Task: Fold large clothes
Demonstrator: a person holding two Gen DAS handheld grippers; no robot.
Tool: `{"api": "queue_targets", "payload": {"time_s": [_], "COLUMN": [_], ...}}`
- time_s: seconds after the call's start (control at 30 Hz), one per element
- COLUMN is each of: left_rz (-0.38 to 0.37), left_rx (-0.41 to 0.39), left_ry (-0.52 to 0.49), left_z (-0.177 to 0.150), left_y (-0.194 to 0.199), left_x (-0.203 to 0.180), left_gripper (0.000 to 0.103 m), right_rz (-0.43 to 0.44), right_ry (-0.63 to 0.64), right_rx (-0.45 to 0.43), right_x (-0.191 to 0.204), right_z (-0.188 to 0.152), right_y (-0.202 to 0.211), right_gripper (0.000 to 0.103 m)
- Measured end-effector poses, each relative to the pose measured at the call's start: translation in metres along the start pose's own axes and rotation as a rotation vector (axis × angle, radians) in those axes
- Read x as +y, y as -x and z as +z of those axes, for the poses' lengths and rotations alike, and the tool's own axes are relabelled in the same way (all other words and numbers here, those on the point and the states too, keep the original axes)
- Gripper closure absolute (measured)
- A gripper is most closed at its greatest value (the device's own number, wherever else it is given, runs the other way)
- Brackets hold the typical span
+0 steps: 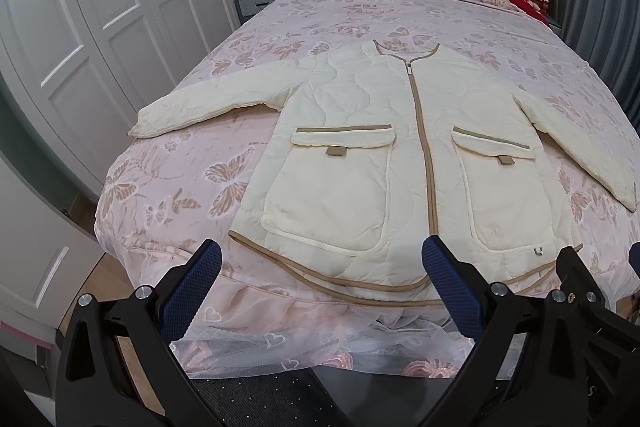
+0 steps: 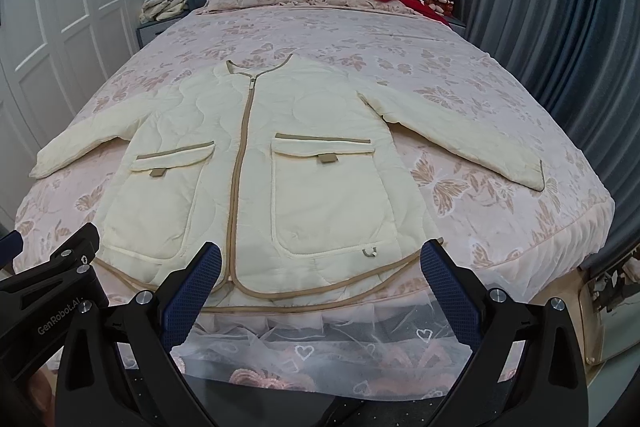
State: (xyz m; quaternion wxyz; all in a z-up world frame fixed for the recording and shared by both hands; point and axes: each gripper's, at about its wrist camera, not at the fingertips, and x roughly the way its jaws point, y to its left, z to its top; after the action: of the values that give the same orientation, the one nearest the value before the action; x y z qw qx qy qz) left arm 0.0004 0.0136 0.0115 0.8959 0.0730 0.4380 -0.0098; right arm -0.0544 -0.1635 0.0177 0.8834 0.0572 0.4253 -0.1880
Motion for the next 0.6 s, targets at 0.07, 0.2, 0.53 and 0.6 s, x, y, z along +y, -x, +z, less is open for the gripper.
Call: {"api": "queue_targets", "payload": {"time_s": [0.07,0.2,0.53,0.6], "left_rz": [0.001,0.003,0.009,0.012], "left_rx": [-0.001,-0.007,-0.011,-0.011], "left_ry": [0.006,0.012,0.023,0.027], "left_z": [0.0,0.0022,0.0045,0.005], "left_y": [0.0013,0.0057,0.0085,0.0091], "left_x": [0.0016,0.0026,0.006,0.0072], "left_gripper": [0.005,0.005,0.005,0.005], "right_rz": [0.0,0.002,0.013,0.015], "right_ry": [0.004,0.008,0.013,0.016], "right_rx": [-0.005,-0.017,-0.027,-0.029], "right_x": [0.0012,0.0036,0.0031,0.0045], "right_z": [0.0006,0.0028,0.0055,0.006], "right_y": [0.001,0.0047,0.0088,0.0095], "right_gripper": [0.005,0.005,0.005,0.005]}}
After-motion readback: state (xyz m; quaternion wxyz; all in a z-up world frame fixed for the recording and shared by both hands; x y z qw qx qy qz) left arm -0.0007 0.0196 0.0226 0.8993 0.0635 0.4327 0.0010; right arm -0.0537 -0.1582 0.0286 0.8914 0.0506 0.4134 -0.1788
